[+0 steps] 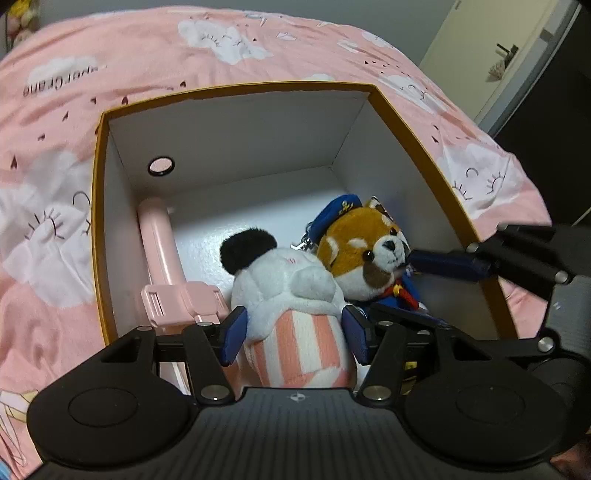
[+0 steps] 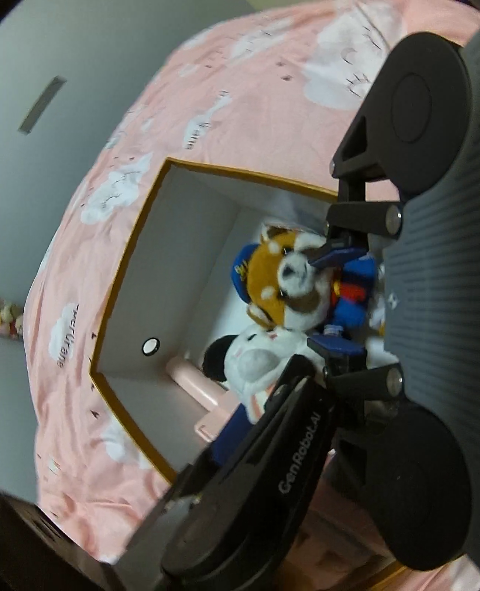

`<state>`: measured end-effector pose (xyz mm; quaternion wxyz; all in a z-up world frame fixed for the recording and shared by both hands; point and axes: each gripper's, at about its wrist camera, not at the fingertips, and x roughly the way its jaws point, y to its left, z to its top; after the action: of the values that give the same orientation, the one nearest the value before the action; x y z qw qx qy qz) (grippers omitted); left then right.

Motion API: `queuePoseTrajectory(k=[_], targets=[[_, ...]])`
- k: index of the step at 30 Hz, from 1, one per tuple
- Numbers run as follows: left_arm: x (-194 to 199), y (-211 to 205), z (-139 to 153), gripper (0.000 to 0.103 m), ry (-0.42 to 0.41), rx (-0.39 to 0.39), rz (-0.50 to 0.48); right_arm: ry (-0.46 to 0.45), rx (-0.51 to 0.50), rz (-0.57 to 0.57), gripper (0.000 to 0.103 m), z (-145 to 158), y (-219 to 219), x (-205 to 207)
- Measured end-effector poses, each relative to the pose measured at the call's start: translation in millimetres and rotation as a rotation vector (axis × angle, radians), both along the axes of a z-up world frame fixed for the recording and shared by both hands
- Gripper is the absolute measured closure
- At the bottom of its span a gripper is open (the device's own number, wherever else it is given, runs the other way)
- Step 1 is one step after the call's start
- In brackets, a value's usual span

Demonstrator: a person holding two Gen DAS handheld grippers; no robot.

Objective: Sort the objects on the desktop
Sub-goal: 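Lower both plush keychains into the box with both tools, then open both tools and withdraw them from the box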

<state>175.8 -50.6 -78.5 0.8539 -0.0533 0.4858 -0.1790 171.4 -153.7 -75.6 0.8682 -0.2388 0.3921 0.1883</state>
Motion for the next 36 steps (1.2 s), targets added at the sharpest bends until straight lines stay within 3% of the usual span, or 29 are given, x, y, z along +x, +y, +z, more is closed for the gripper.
queuePoseTrajectory(k=[8, 11, 12, 16, 21, 26, 31, 36], targets=[[-9, 4, 12, 0.035, -0.028, 0.020, -0.042, 0.023, 0.040, 0.069, 0.052, 14, -16, -7], [-13, 6, 23, 0.035, -0.019, 0.042, -0.076, 0.044, 0.062, 0.076, 0.057, 22, -24, -9], [-14, 6, 26, 0.036, -0.001, 0.055, -0.089, 0.058, 0.072, 0.079, 0.064, 24, -27, -10], [-16, 10, 30, 0.062, 0.046, 0.077, -0.098, 0.117, 0.108, 0.086, 0.076, 25, -31, -10], [-13, 8, 18, 0.070, 0.107, 0.077, -0.089, 0.135, 0.061, 0.079, 0.080, 16, -24, -2], [-10, -3, 3, 0.072, 0.136, 0.100, -0.068, 0.175, 0.057, 0.082, 0.085, 10, -17, 11], [-2, 0, -4, 0.073, 0.143, 0.035, -0.016, 0.185, 0.066, 0.050, 0.086, 7, -10, 24], [5, 4, -7, 0.073, 0.149, -0.001, 0.019, 0.139, 0.017, 0.007, 0.085, 1, -3, 32]])
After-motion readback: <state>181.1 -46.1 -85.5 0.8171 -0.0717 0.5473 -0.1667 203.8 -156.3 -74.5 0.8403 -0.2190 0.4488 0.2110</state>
